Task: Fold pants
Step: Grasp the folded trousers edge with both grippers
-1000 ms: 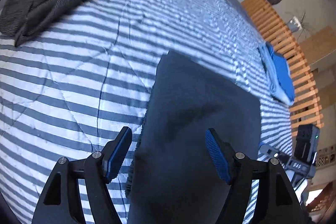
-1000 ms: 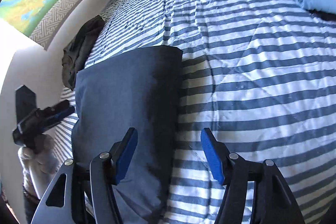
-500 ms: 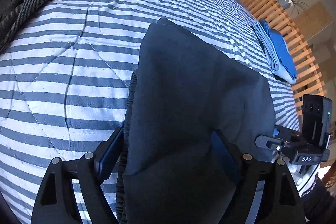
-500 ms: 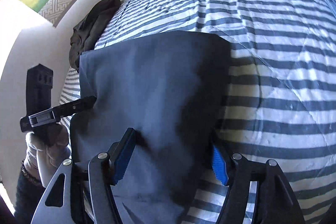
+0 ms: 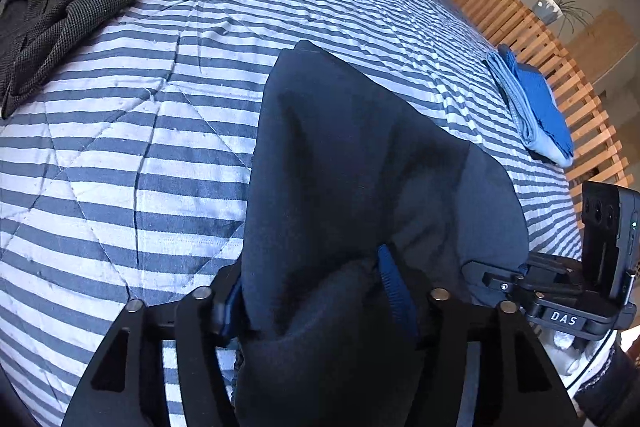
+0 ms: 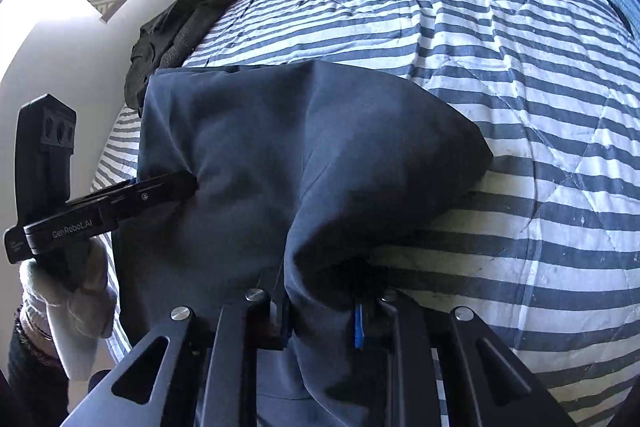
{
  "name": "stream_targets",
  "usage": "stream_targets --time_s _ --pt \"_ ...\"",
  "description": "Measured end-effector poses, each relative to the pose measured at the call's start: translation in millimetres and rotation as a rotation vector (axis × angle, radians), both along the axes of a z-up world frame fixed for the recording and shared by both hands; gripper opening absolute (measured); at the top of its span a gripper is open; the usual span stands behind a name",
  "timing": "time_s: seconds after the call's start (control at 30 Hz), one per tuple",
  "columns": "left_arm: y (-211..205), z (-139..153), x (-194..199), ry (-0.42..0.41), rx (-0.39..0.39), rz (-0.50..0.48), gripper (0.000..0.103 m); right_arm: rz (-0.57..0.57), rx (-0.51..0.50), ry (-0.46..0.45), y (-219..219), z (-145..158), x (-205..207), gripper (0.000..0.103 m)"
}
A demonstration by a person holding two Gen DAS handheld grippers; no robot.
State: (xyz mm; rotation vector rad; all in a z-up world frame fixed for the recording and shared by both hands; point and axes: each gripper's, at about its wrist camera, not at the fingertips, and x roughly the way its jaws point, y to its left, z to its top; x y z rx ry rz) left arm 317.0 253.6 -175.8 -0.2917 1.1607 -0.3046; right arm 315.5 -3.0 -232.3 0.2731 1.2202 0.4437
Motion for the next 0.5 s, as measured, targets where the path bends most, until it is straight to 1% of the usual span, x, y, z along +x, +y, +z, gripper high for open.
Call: stream_targets --time_s 0.03,0.07,0.1,0.13,0.17,0.2,0.23,0.27,0.3,0.33,0.37,0.4,0.43,0.47,0.5 --pt "-0.4 -5.2 2.2 0.014 -0.015 0.013 0.073 -0.005 0.007 0.012 -0.8 -1.9 1.6 0.019" --pt "0.7 -7.7 3.0 0.011 -0.041 0.031 0.074 -0.012 0.012 0.025 -1.6 -3.0 3.4 0.019" --pt "-0.6 -7.1 3.6 0.005 -0.028 0.024 0.072 -0.015 0.010 0.029 -0.5 -2.8 4.7 0.019" --pt "-3.2 -5.3 3.1 -0.002 -0.009 0.010 0.068 -0.013 0.001 0.026 0.9 -1.8 4.4 0.019" --pt "-3.8 -2.8 1.2 -0.007 -0.008 0.007 0.062 -0.007 -0.012 0.019 2.9 -0.6 3.9 0.018" --pt "-2.3 0.0 -1.3 -0.009 -0.015 0.013 0.058 -0.004 -0.030 0.007 5.1 1.4 2.5 0.015" --pt "-0.4 4.7 -4.4 -0.018 -0.019 0.016 0.049 -0.004 -0.040 -0.005 6.2 4.1 0.4 0.015" --pt "2.0 11.6 -9.3 -0.034 -0.027 0.019 0.034 -0.007 -0.045 -0.015 7.5 6.3 -0.3 0.014" --pt "5.0 19.2 -14.8 -0.046 -0.043 0.023 0.029 -0.012 -0.041 -0.027 6.7 11.1 -3.2 0.013" --pt "7.2 25.3 -19.9 -0.050 -0.068 0.021 0.026 -0.014 -0.038 -0.034 6.4 14.2 -5.2 0.013" --pt "6.9 29.2 -23.7 -0.061 -0.070 0.013 0.026 -0.016 -0.037 -0.046 6.1 19.0 -8.4 0.013" --pt "6.3 31.4 -25.9 -0.071 -0.057 0.007 0.027 -0.008 -0.046 -0.059 6.3 23.6 -12.1 0.013" --pt "4.4 29.9 -24.8 -0.072 -0.039 0.015 0.034 0.006 -0.054 -0.066 8.2 26.2 -14.5 0.013" --pt "7.6 25.6 -23.3 -0.065 -0.020 0.041 0.047 0.012 -0.058 -0.067 9.5 27.2 -15.3 0.013" --pt "10.1 20.0 -21.5 -0.044 -0.015 0.063 0.058 0.005 -0.068 -0.064 9.9 27.3 -15.4 0.013"
